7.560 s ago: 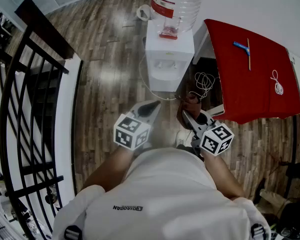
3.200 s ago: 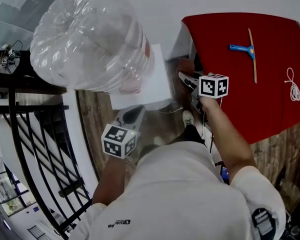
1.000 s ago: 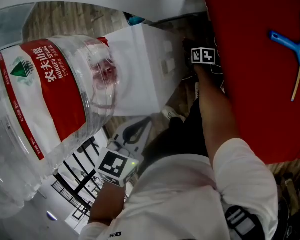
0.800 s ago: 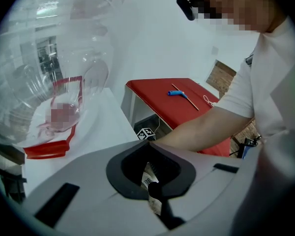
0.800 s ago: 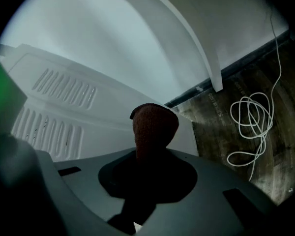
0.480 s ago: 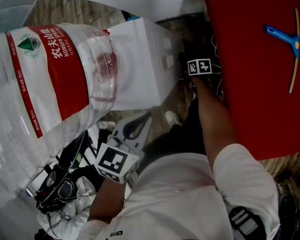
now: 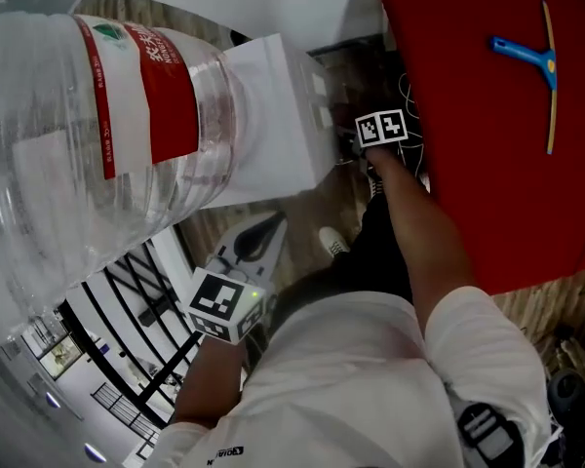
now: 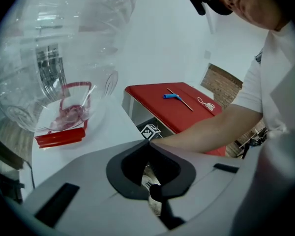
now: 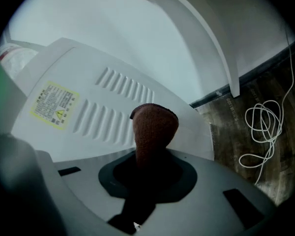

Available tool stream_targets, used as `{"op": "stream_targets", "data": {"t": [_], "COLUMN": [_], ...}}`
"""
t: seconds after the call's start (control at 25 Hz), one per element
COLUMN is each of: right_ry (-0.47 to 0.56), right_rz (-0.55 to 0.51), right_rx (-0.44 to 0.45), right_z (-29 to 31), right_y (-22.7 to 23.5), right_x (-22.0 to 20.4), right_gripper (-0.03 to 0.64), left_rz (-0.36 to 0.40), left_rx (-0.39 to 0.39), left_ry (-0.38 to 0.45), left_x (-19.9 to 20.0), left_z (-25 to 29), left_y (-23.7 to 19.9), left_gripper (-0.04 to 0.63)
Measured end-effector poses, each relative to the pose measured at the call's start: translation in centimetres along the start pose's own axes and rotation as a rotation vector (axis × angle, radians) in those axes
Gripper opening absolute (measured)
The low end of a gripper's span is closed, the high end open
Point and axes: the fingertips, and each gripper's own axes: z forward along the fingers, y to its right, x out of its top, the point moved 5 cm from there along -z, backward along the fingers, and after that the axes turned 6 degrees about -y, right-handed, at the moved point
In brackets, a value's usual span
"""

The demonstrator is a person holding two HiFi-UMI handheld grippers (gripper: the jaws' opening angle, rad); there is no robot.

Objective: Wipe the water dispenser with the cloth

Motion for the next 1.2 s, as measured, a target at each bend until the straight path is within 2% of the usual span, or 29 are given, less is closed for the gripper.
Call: {"op": "stream_targets", "data": {"t": [0.6,0.88,1.2], "right_ry": [0.079,0.099,0.164], "right_rz": [-0.041,-0.046,-0.142], "right_rx": [0.023,0.032,0.054], "right_z": [-5.3,-8.0,-12.8], "right_y": [-7.0,-9.7,-16.5], "right_x": [-0.8,-0.4,0.7], "right_gripper": [0.055,0.055,0.055], "left_rz": [0.018,0.035,0.051], "left_rx": [0.014,0.016,0.022], "left_ry": [0.071,0.079,0.116], "left_x": [-2.3,-4.1,-5.0], "left_z": [-3.9,-3.9,-6.0], "left_y": [-0.3,0.0,0.3], "left_gripper": [-0.011,-0.011,-0.011]}}
